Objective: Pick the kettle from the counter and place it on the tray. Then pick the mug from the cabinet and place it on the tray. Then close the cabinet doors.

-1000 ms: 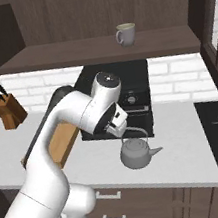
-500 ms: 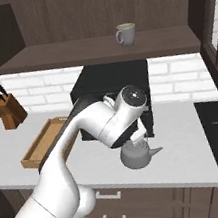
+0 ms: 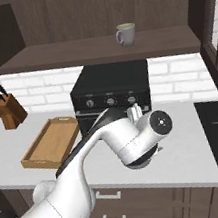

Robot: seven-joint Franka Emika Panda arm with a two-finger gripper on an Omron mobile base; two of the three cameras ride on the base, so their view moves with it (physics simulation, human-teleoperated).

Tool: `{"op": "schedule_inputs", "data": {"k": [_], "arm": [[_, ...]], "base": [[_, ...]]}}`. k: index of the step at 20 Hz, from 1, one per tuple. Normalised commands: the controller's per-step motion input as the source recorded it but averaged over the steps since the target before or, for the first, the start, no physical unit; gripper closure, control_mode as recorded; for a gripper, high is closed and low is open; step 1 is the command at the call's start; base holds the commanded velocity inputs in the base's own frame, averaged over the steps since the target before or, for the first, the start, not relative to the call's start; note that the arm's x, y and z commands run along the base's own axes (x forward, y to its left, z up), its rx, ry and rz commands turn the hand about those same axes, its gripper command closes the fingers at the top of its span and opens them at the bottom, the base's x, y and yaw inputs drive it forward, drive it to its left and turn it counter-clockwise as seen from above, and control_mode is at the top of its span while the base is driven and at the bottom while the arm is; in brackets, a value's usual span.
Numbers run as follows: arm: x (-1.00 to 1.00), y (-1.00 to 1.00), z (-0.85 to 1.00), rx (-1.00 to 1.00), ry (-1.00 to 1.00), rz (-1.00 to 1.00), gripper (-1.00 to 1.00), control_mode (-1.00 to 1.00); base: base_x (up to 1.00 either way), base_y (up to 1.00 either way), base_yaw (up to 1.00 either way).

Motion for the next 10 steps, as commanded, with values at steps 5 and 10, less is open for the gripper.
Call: {"op": "schedule_inputs", "data": {"k": [5,10], "arm": [[0.15,-0.27,-0.08,0.31,0.11,-0.14,-1.0,-1.0],[0.21,-0.17,-0.08,0.27,0.19,-0.1,-1.0,-1.0]], "base": [[0.0,0.0,0.0],[0.0,0.0,0.0]]}}
